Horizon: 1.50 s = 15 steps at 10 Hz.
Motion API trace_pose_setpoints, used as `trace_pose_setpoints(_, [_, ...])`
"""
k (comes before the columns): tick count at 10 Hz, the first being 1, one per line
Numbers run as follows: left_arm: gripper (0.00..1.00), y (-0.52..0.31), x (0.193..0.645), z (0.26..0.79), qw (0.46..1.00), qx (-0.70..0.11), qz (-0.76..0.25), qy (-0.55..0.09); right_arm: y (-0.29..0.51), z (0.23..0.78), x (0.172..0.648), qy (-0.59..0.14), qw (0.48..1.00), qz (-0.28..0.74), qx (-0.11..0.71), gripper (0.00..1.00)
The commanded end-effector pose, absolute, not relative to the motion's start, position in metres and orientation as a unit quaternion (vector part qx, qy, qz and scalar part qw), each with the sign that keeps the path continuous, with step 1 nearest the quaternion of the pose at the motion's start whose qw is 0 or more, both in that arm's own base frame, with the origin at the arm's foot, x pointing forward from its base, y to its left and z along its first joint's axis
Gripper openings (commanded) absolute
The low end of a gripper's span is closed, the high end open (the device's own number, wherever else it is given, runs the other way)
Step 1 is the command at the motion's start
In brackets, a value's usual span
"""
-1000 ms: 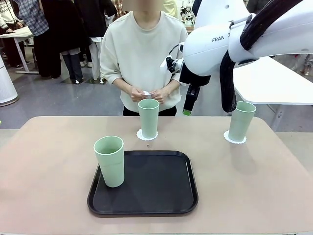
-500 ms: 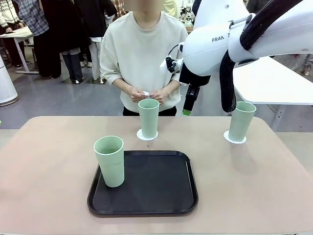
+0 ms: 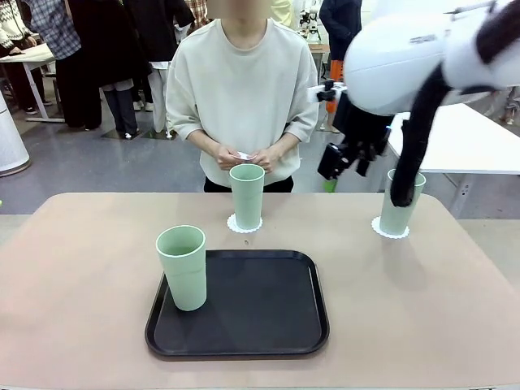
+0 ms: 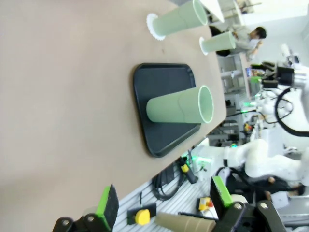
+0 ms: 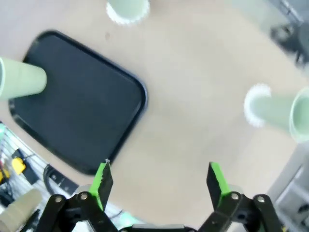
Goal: Place coasters on the table and set cups on them.
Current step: Take one Reusable plastic cup from the Flat Tray and place it on a coaster set by the human.
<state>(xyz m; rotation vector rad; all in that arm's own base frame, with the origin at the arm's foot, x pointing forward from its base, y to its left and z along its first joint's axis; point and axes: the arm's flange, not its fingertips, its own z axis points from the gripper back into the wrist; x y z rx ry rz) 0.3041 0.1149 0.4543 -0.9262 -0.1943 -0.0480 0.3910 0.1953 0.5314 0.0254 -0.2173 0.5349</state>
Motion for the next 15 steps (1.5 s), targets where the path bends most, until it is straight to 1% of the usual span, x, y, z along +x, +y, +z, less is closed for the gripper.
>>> trace_pose_setpoints(1, [1.0,0.116,0.304,0.455,0.886,-0.453,-0.026,-0.097,0.166,0.532,0.358,-0.077,0.972,0.22,0.026,1.0])
trace_pose_setpoints(2, [1.0,0.116,0.304,0.455,0.886,-0.453,-0.026,-0.097,0.132,0.533,0.352,-0.112,0.97,0.196,0.088,1.0])
trace_pose_setpoints(3, [1.0,0.116,0.304,0.455,0.886,-0.453,-0.026,-0.097,0.093,0.534,0.351,-0.157,0.953,0.191,0.176,1.0])
trace_pose_setpoints(4, [1.0,0.116,0.304,0.455,0.886,-0.453,-0.026,-0.097,0.069,0.531,0.352,-0.191,0.934,0.191,0.235,1.0])
trace_pose_setpoints(6, [1.0,0.116,0.304,0.455,0.886,-0.453,-0.026,-0.097,0.01,0.527,0.355,-0.252,0.886,0.187,0.34,1.0])
trace_pose_setpoints(8, [1.0,0.116,0.304,0.455,0.886,-0.453,-0.026,-0.097,-0.037,0.519,0.345,-0.291,0.852,0.17,0.401,1.0])
trace_pose_setpoints(9, [1.0,0.116,0.304,0.455,0.886,-0.453,-0.026,-0.097,-0.055,0.509,0.342,-0.297,0.84,0.163,0.423,1.0])
trace_pose_setpoints(10, [1.0,0.116,0.304,0.455,0.886,-0.453,-0.026,-0.097,-0.065,0.495,0.341,-0.264,0.847,0.182,0.423,1.0])
trace_pose_setpoints(11, [1.0,0.116,0.304,0.455,0.886,-0.453,-0.026,-0.097,-0.061,0.489,0.34,-0.269,0.853,0.232,0.382,1.0])
trace_pose_setpoints(12, [1.0,0.116,0.304,0.455,0.886,-0.453,-0.026,-0.097,-0.062,0.513,0.34,-0.294,0.847,0.159,0.412,1.0])
trace_pose_setpoints(14, [1.0,0.116,0.304,0.455,0.886,-0.453,-0.026,-0.097,-0.062,0.513,0.34,-0.294,0.847,0.159,0.412,1.0])
trace_pose_setpoints(15, [1.0,0.116,0.304,0.455,0.886,-0.453,-0.026,-0.097,-0.065,0.504,0.338,-0.285,0.848,0.175,0.41,1.0])
